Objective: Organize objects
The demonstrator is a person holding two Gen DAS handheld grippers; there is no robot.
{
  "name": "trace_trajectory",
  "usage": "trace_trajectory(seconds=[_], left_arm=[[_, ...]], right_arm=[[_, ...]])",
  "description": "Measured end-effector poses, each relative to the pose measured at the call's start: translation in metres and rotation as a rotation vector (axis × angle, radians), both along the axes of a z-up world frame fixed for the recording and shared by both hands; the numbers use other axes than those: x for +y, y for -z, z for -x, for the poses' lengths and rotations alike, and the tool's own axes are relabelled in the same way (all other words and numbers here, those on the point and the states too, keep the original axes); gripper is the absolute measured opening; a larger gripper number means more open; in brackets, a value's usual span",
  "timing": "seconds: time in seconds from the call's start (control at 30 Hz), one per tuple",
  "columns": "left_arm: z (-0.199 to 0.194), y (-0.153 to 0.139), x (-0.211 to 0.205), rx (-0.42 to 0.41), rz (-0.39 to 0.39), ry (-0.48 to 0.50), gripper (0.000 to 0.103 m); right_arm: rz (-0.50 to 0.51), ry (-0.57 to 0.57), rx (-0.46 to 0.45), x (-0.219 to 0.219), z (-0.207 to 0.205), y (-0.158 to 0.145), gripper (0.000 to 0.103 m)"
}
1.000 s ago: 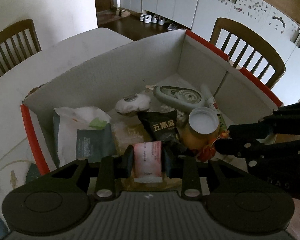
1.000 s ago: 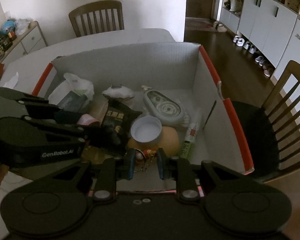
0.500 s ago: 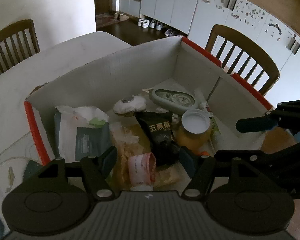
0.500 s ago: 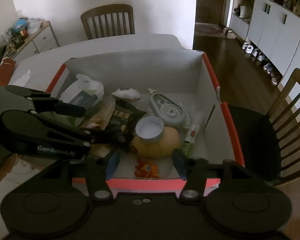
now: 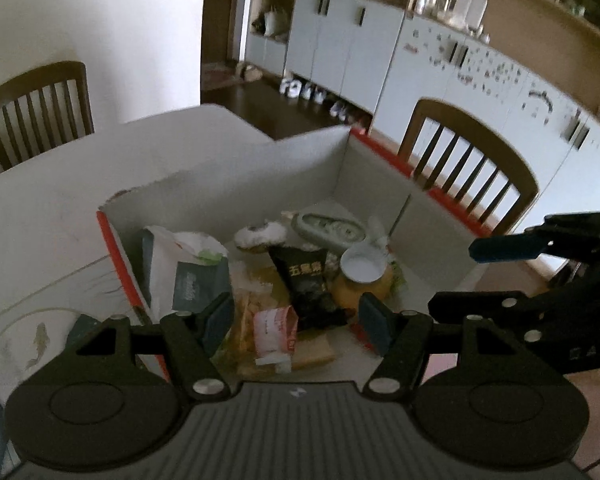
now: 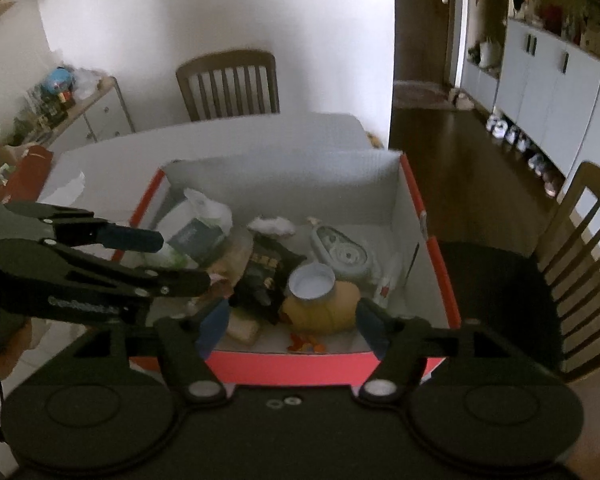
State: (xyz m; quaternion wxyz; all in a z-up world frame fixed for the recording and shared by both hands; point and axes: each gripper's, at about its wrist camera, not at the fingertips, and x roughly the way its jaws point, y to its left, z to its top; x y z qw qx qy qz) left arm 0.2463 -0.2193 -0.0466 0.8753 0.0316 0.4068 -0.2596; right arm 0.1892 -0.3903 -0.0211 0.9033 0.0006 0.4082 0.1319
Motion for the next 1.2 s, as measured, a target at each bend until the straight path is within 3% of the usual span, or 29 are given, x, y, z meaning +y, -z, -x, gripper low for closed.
trace_trajectory(seconds=[0.4,0.5,0.63,0.83,0.93,1.2], left_arm=[[0.044,-0.038,0.027,-0.086,0.093,-0.043,0.068],[0.055,-0.043,0.031,-0.1,0.1,-0.052,0.075],[0.066,-0.049,0.036,-0.114,0.104,-0.059,0.076],[0.076,-0.053,0.039,-0.14,0.092,-0.063,0.089],[0.08,-0.053,0.04,-0.148,0.085,-0.067,0.103],[0.087,-0.052,0.043,-0.154,0.091,-0.052,0.103]], right_arm=[[-0.049,-0.009,-0.075,0.006,0.029,-0.02,0.074],[-0.072,-0.014,-0.094,0.005,0.039,-0.025,0.08],[-0.08,-0.025,-0.131,0.008,0.053,-0.031,0.087],[-0.117,-0.014,-0.162,0.008,0.066,-0.035,0.102],[-0.122,-0.001,-0.179,0.008,0.071,-0.036,0.103],[-0.135,0.025,-0.189,0.005,0.081,-0.037,0.103]])
